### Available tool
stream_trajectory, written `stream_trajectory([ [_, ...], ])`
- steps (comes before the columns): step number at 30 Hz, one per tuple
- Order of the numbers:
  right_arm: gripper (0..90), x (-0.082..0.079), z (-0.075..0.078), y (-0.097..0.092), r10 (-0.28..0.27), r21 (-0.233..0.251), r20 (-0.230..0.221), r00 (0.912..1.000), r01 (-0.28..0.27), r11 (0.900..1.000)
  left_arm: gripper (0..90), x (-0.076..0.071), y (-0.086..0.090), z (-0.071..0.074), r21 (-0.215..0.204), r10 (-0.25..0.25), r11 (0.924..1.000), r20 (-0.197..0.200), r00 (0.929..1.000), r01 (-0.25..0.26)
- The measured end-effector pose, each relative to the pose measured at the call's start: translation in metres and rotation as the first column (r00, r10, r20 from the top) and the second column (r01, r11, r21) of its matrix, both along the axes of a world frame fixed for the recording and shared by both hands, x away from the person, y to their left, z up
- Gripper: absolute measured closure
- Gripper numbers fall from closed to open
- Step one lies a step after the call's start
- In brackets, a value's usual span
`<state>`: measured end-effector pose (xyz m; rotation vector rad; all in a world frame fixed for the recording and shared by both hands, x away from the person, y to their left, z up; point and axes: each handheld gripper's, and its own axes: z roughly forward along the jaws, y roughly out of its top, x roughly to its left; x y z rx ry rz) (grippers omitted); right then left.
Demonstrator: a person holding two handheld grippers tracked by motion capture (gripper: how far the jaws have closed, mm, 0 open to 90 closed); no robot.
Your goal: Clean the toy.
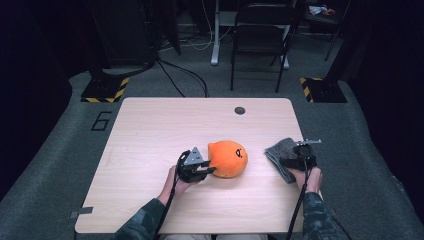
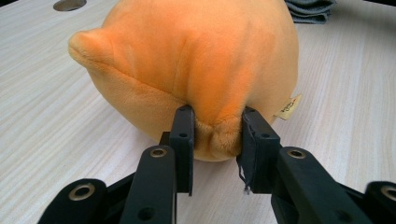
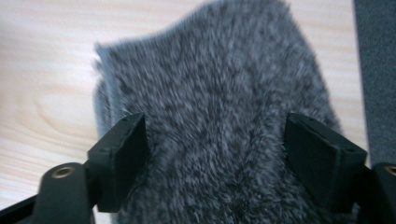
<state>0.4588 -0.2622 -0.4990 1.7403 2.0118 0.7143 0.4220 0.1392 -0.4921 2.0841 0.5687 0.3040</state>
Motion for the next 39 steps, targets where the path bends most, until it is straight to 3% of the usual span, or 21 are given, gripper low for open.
stream_trajectory([
  [3,30.2,0.0,-0.007,0.0,0.006,-0.012,0.001,1.0,-0.006,0.9999,69.3,0.0,0.0,0.0,0.003,0.0,1.0,0.0,1.0,0.0],
  [5,34.3,0.0,-0.007,-0.001,0.043,-0.03,0.016,0.999,-0.042,0.9987,69.2,0.0,0.0,0.0,0.004,0.002,1.0,0.002,1.0,-0.002],
  [7,43.3,-0.001,-0.008,-0.002,0.068,-0.027,0.032,0.9972,-0.067,0.9974,69.1,-0.001,-0.001,0.0,0.001,0.007,1.0,0.003,1.0,-0.007],
  [10,60.0,-0.002,-0.006,-0.001,0.063,-0.017,0.026,0.9977,-0.063,0.9979,68.9,-0.001,-0.001,0.0,0.004,0.007,1.0,0.002,1.0,-0.007],
  [15,71.8,-0.001,-0.002,0.004,0.06,-0.019,0.01,0.9982,-0.059,0.998,68.8,-0.001,-0.002,0.001,0.002,0.011,0.9999,0.006,0.9999,-0.011],
  [24,73.6,-0.006,0.018,0.002,0.08,0.076,0.085,0.9932,-0.087,0.9933,68.8,-0.001,-0.002,0.001,0.007,0.014,0.9999,0.017,0.9998,-0.014],
  [33,73.4,-0.016,0.051,0.019,0.148,0.141,0.18,0.9725,-0.174,0.9746,68.7,-0.002,-0.003,0.003,0.006,0.018,0.9998,0.03,0.9994,-0.018],
  [39,73.1,-0.019,0.062,0.04,0.208,0.154,0.199,0.9576,-0.241,0.9583,68.6,-0.002,-0.003,0.004,0.008,0.018,0.9998,0.038,0.9991,-0.018],
])
